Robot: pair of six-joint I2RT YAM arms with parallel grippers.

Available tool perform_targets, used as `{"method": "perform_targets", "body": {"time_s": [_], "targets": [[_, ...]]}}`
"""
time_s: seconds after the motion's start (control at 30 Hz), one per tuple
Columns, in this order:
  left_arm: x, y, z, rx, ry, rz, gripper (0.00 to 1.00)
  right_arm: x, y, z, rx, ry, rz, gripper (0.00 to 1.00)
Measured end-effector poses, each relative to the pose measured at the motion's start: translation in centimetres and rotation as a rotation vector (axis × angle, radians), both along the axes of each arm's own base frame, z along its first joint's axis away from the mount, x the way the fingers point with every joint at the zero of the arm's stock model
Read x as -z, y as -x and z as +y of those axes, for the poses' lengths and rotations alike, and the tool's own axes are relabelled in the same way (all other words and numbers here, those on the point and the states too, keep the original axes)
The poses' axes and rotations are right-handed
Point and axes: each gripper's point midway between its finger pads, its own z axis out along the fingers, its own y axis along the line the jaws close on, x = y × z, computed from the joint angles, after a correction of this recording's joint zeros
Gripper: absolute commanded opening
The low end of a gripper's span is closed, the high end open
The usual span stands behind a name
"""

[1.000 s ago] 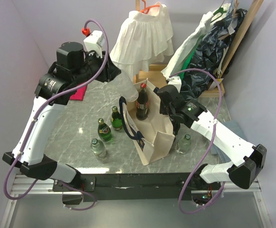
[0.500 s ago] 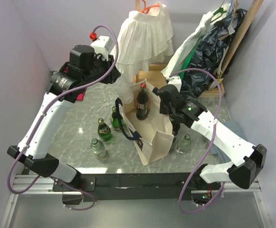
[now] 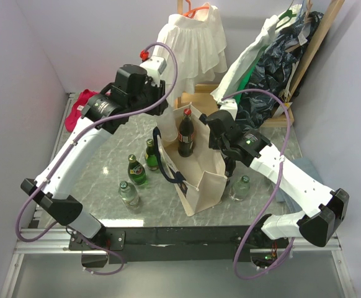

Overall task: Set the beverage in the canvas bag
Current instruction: Place the drink in the canvas bag.

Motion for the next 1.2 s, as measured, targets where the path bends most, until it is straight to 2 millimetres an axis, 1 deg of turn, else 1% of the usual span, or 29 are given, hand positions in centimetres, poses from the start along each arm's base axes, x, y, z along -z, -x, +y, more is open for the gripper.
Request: {"method": "perform_targets", "body": {"time_s": [0.2,0.33,0.47,0.67,0.8,0.93,1.2], "targets": [[1.4,-0.6,-0.7,-0.016,-0.042,0.013,0.01,0.0,0.0,0.0,0.000,0.001,0.001,0.00],[2.6,-0.9,-1.5,-0.017,-0.071,0.027,0.01,-0.1,0.0,0.0,-0.001,0.000,0.002,0.00],[4.3,-0.8,-2.2,-0.011,-0.096,0.047,0.01,-0.1,0.1,0.1,-0.004,-0.003,0.004,0.00],[7.0,-0.9,-2.3,-0.019,-0.131,0.081,0.01,-0.1,0.1,0.1,-0.005,-0.003,0.004,0.00],[8.1,-1.2,-2.4,-0.029,-0.135,0.086,0.01,-0.1,0.1,0.1,-0.006,-0.003,0.004,0.00],[8.8,-1.5,-2.5,-0.040,-0.134,0.085,0.01,-0.1,0.1,0.2,-0.009,-0.006,0.005,0.00],[9.5,-2.1,-2.8,-0.071,-0.105,0.082,0.01,0.0,0.1,0.3,-0.012,-0.011,0.007,0.00]]}}
